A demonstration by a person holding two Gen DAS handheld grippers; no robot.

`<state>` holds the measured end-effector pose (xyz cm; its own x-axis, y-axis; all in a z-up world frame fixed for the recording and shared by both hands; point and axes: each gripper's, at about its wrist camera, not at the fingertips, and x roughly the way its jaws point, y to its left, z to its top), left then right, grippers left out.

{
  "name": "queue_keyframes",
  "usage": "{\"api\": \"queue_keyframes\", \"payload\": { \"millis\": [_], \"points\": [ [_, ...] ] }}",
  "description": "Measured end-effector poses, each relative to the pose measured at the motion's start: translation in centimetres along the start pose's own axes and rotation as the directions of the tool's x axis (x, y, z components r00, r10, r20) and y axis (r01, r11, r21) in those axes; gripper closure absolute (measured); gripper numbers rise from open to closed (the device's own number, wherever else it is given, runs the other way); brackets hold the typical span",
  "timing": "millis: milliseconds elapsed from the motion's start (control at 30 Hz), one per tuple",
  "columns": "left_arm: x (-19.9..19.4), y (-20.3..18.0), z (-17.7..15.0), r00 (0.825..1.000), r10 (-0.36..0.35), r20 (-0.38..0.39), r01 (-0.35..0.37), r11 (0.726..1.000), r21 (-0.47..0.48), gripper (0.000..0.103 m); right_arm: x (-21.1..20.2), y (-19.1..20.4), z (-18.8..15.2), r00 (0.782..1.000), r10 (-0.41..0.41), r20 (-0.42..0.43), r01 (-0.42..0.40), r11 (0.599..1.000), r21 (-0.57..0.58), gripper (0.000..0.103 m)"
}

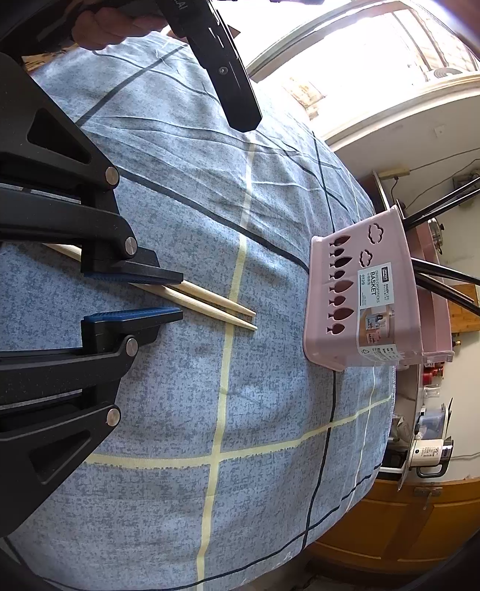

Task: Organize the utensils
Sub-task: 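Grasp a wooden chopstick with the left tool while the right tool grasps another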

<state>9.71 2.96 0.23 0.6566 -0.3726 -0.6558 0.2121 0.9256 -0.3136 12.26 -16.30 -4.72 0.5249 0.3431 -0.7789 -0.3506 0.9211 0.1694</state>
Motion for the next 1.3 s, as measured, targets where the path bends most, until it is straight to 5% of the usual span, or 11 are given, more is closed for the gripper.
{"api": "queue_keyframes", "payload": {
  "millis": [700, 1100, 1300],
  "points": [
    [5.5, -5.0, 0.6, 0.987, -0.06, -0.152, 0.066, 0.997, 0.04, 0.073, -1.8, -4.5, -0.4, 0.998, -0.003, -0.057, -0.001, 0.997, -0.072, 0.092],
    [10.2, -7.4, 0.5, 0.98, 0.028, -0.199, -0.004, 0.993, 0.121, 0.073, -1.3, -6.7, 1.8, 0.999, -0.05, -0.003, 0.05, 0.999, 0.004, 0.091],
    [10.3, -6.5, 0.7, 0.979, 0.049, -0.199, -0.025, 0.992, 0.122, 0.09, 0.2, -6.5, 2.6, 0.998, -0.049, -0.03, 0.049, 0.999, -0.001, 0.091]
  ]
}}
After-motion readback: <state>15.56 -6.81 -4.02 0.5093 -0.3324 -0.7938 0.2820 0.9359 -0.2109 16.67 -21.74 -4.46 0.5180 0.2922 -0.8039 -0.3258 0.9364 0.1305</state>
